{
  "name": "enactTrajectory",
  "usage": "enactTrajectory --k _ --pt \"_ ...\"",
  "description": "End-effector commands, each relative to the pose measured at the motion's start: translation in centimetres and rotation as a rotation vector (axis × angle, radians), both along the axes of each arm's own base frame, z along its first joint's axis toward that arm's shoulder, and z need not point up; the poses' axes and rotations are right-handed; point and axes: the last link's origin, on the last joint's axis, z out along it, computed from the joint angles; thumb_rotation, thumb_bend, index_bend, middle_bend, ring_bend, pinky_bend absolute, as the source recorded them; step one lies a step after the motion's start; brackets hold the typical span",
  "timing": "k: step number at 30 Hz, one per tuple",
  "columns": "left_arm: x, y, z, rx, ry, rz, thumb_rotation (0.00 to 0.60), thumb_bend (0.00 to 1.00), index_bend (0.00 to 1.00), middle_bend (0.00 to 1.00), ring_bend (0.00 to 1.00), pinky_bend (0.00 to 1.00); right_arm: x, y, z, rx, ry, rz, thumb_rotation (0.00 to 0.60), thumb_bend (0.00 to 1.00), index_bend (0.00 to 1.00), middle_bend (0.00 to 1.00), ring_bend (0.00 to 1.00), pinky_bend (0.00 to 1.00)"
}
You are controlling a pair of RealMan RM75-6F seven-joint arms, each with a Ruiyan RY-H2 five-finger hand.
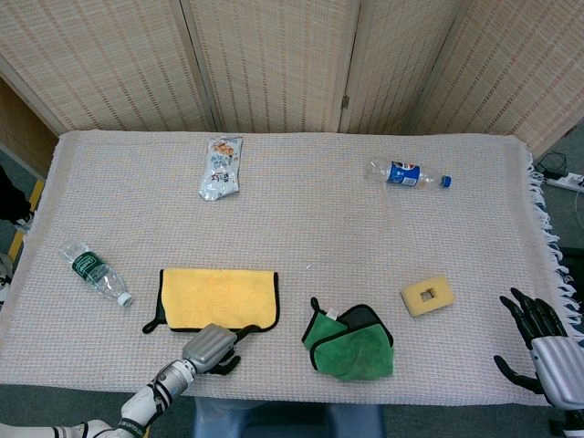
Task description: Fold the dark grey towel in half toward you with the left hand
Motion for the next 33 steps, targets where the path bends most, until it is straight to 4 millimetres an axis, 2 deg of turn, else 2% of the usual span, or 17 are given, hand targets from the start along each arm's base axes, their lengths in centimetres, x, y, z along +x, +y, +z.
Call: enactTrajectory --k 1,7,11,16,20,22,24,26,28,30,33 --pt "0.2 0.2 0.1 0.026 -0.011 -0.010 0.600 0.58 0.14 1.00 1.00 1.00 0.0 0.1 0.0 0.000 -0.001 0.001 0.600 0.35 0.00 0.00 0.00 0.00" --pt "0.7 0.6 1.2 0.075 -0.061 -0.017 0.600 0.58 0.12 1.00 1.00 1.00 0.1 0.3 0.1 -0.006 -0.002 0.007 0.600 0.35 0.00 0.00 0.00 0.00" --pt "0.5 0.7 3.0 0.134 -0.082 -0.028 0.600 0.58 0.12 1.00 1.00 1.00 0.1 0.2 0.1 -0.005 -0.002 0.008 0.600 0.35 0.00 0.00 0.00 0.00" --pt "-0.3 1.4 8.0 0.334 -0.155 -0.052 0.600 0.58 0.10 1.00 1.00 1.00 0.2 -0.1 0.1 -0.024 0.006 0.019 0.600 0.35 0.00 0.00 0.00 0.00" --pt "-2.3 1.7 12.4 0.544 -0.214 -0.080 0.600 0.58 0.10 0.97 0.98 1.00 0.5 -0.8 -0.2 -0.035 0.015 0.029 0.600 0.35 0.00 0.00 0.00 0.00" --pt "-4.2 1.6 14.5 0.635 -0.197 -0.083 0.600 0.58 0.10 0.87 0.88 0.92 0.7 -1.2 -0.5 -0.035 0.023 0.034 0.600 0.35 0.00 0.00 0.00 0.00" --pt "-6.0 1.3 16.2 0.681 -0.150 -0.067 0.600 0.53 0.08 0.64 0.62 0.61 0.8 -1.5 -0.8 -0.031 0.028 0.037 0.600 0.35 0.00 0.00 0.00 0.00" --pt "-7.9 0.6 18.1 0.727 -0.125 -0.024 0.600 0.48 0.08 0.48 0.44 0.39 0.8 -2.0 -1.2 -0.024 0.034 0.034 0.600 0.35 0.00 0.00 0.00 0.00" --pt "-9.6 -0.6 19.4 0.739 -0.131 0.039 0.600 0.44 0.08 0.38 0.30 0.25 0.8 -2.4 -1.6 -0.017 0.045 0.029 0.600 0.35 0.00 0.00 0.00 0.00" --pt "-11.1 -1.9 19.9 0.711 -0.122 0.094 0.600 0.42 0.08 0.34 0.24 0.18 1.0 -2.7 -1.9 -0.008 0.053 0.032 0.600 0.35 0.00 0.00 0.00 0.00" --pt "-12.3 -3.2 19.5 0.642 -0.108 0.149 0.600 0.41 0.08 0.32 0.22 0.15 1.2 -3.0 -2.2 -0.004 0.059 0.036 0.600 0.35 0.00 0.00 0.00 0.00"
